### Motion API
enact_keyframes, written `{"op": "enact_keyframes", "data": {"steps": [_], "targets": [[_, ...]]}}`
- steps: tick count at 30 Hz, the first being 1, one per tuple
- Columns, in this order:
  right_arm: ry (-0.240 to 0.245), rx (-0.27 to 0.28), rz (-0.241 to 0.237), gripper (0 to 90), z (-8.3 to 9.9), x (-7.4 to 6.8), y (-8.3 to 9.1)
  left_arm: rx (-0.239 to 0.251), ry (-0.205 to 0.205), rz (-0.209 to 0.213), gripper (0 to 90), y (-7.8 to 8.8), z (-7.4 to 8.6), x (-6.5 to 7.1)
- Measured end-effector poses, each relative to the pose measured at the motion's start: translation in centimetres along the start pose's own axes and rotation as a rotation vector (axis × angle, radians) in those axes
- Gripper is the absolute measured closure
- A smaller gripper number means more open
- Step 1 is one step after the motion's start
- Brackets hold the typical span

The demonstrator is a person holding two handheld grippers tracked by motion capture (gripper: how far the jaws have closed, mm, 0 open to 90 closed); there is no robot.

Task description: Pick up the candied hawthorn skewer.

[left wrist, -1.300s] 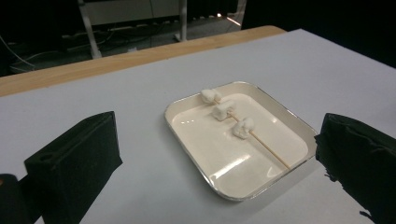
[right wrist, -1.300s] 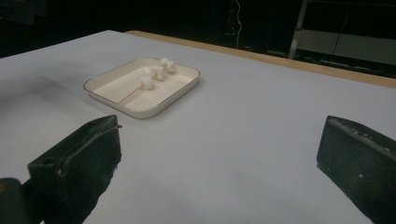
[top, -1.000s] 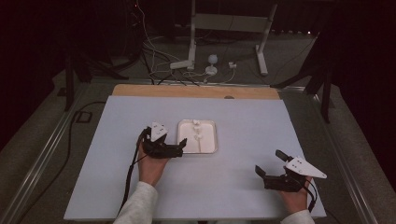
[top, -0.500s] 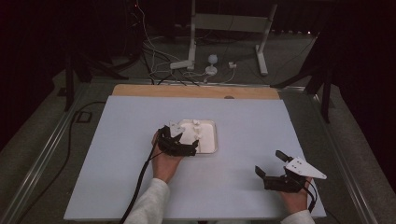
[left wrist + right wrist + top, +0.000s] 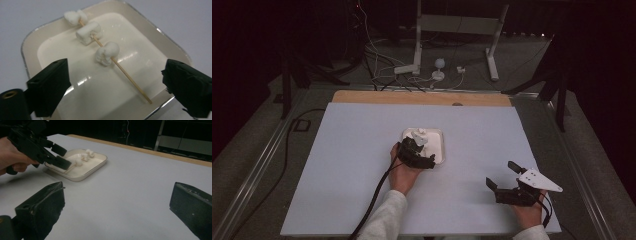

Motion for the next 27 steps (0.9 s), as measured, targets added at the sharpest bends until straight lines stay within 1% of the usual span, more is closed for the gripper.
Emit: {"op": "enact_keyframes", "data": {"steps": [1, 2, 3, 4, 5, 6, 9, 10, 13, 16, 18, 19, 20, 21, 24, 27], "targets": [[0.0, 0.0, 0.0, 0.0, 0.0, 0.0, 0.0, -0.022, 0.009, -0.007, 14.7, -0.1, 0.2, 0.0], [-0.001, 0.0, 0.002, 0.0, 0.0, 0.1, 0.0, -0.037, 0.022, -0.014, 17.1, -0.3, 0.4, -0.1], [-0.002, 0.001, 0.002, 0.0, 0.0, 0.1, 0.0, -0.055, 0.019, -0.02, 17.8, -0.3, 0.5, -0.2], [-0.007, -0.003, 0.005, 0.0, 0.1, 0.2, 0.0, -0.075, 0.017, -0.023, 29.2, -0.3, 0.8, -0.2], [-0.007, -0.003, 0.005, 0.0, 0.1, 0.2, 0.0, -0.079, 0.033, -0.011, 29.2, -0.2, 0.9, -0.3], [-0.009, -0.001, 0.005, 0.0, 0.1, 0.3, 0.0, -0.086, 0.044, -0.007, 34.9, -0.1, 0.9, -0.4], [-0.018, 0.0, 0.006, 0.0, 0.1, 0.3, 0.1, -0.112, 0.057, -0.01, 55.0, 0.4, 1.0, -1.1], [-0.02, 0.0, 0.006, 0.0, 0.1, 0.3, 0.1, -0.118, 0.067, -0.009, 60.0, 0.5, 1.0, -1.3], [-0.018, 0.001, 0.006, 0.0, 0.1, 0.3, 0.0, -0.13, 0.1, 0.014, 72.8, 0.6, 1.1, -1.9], [-0.017, -0.001, 0.004, 0.0, 0.1, 0.3, 0.0, -0.142, 0.128, 0.033, 84.2, 0.7, 1.2, -2.3], [-0.017, -0.003, 0.003, 0.0, 0.1, 0.3, 0.0, -0.149, 0.143, 0.043, 88.1, 0.8, 1.3, -2.4], [-0.017, -0.003, 0.003, 0.0, 0.1, 0.3, 0.0, -0.151, 0.159, 0.072, 89.0, 0.8, 1.3, -2.4], [-0.017, -0.004, 0.002, 0.0, 0.2, 0.3, -0.1, -0.151, 0.172, 0.08, 89.8, 0.8, 1.2, -2.4], [-0.017, -0.005, 0.003, 0.0, 0.2, 0.3, -0.1, -0.149, 0.176, 0.086, 90.0, 0.8, 1.2, -2.5], [-0.025, -0.002, 0.002, 0.0, 0.1, 0.3, 0.0, -0.151, 0.18, 0.101, 90.0, 0.9, 1.3, -2.6], [-0.034, 0.001, 0.002, 0.0, 0.2, 0.5, 0.0, -0.146, 0.168, 0.109, 90.0, 1.3, 1.1, -2.6]]}}
Point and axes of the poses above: each handheld gripper's, and its own axes: y roughly backward along the jaws, z roughly out of its underside, x roughly to its right, the point moved 10 cm from there along -y, roughly forward along the jaws, and after that the axes turned 1 degree about y, right-handed, at the moved point
